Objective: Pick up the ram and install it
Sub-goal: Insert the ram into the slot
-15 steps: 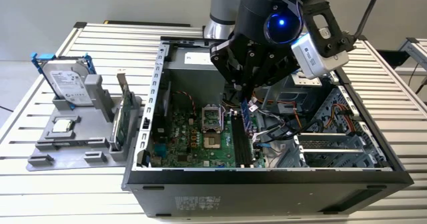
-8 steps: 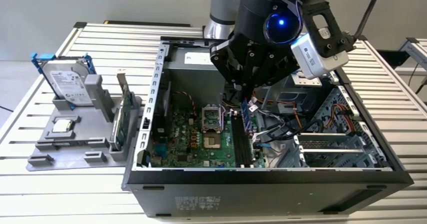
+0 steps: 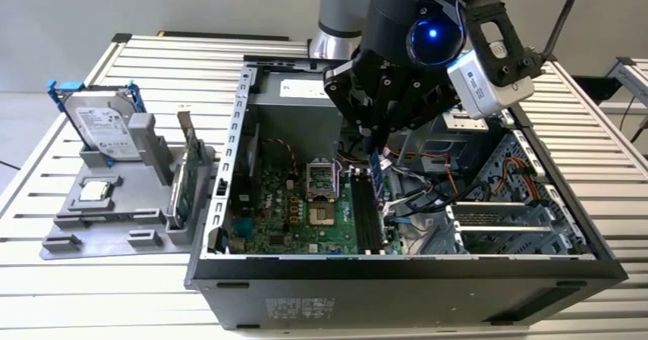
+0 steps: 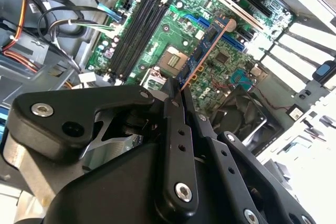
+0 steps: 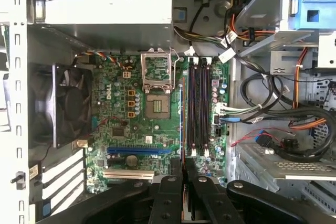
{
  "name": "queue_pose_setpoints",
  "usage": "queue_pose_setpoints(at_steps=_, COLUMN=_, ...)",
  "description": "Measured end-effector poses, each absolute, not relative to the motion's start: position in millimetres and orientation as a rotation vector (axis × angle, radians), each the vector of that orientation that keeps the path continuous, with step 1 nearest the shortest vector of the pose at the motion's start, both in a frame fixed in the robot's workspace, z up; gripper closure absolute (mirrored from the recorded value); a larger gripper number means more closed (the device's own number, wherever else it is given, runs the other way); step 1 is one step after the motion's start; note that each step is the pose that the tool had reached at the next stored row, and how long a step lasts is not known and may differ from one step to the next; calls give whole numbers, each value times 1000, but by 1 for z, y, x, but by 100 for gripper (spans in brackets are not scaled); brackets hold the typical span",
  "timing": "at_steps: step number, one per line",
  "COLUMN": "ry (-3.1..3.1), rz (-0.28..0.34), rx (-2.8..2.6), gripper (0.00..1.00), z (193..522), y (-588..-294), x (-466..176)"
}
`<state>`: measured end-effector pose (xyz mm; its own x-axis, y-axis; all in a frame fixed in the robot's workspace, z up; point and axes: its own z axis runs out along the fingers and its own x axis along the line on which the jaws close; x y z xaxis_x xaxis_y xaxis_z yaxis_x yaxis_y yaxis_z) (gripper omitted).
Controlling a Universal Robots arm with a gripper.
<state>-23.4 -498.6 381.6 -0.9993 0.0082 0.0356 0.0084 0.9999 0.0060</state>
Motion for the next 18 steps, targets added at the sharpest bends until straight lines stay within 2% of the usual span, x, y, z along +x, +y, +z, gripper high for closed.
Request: queue_pose_setpoints(at_steps=18, ry=-3106, rz=-19, rx=-16, gripper=100, z=381, y=-492, x=-8)
